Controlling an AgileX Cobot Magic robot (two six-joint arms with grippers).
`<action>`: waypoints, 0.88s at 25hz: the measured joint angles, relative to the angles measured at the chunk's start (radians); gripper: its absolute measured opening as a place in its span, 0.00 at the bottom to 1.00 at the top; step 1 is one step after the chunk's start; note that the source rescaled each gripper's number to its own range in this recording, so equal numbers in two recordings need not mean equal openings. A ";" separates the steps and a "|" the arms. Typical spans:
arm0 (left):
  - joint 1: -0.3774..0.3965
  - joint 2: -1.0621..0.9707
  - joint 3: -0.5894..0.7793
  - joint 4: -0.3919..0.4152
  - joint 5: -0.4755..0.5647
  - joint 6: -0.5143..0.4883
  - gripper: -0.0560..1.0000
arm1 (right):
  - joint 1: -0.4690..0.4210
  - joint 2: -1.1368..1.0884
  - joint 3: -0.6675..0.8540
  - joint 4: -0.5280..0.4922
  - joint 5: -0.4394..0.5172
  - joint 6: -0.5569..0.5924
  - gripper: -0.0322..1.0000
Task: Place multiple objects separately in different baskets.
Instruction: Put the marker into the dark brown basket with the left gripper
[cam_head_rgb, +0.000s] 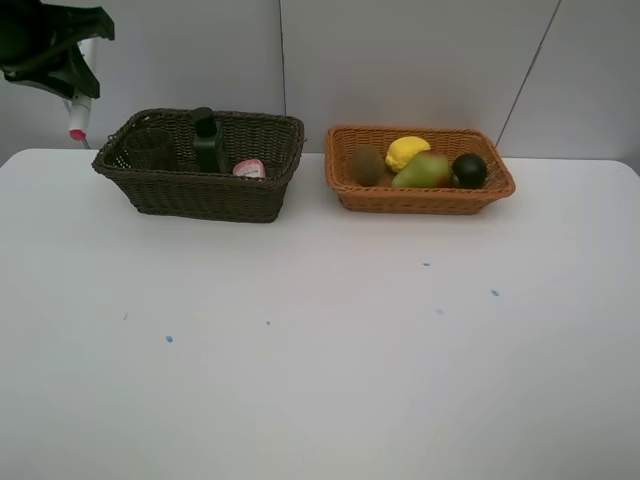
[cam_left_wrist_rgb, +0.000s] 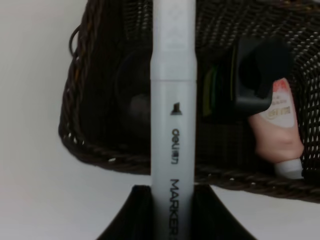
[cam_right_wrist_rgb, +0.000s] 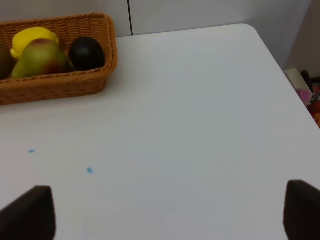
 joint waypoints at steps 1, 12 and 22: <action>-0.013 0.023 -0.027 -0.002 0.000 0.017 0.24 | 0.000 0.000 0.000 0.000 0.000 0.000 1.00; -0.175 0.284 -0.323 -0.013 0.001 0.047 0.24 | 0.000 0.000 0.000 0.000 0.000 0.000 1.00; -0.211 0.449 -0.396 -0.012 -0.002 0.065 0.24 | 0.000 0.000 0.000 0.000 0.000 0.000 1.00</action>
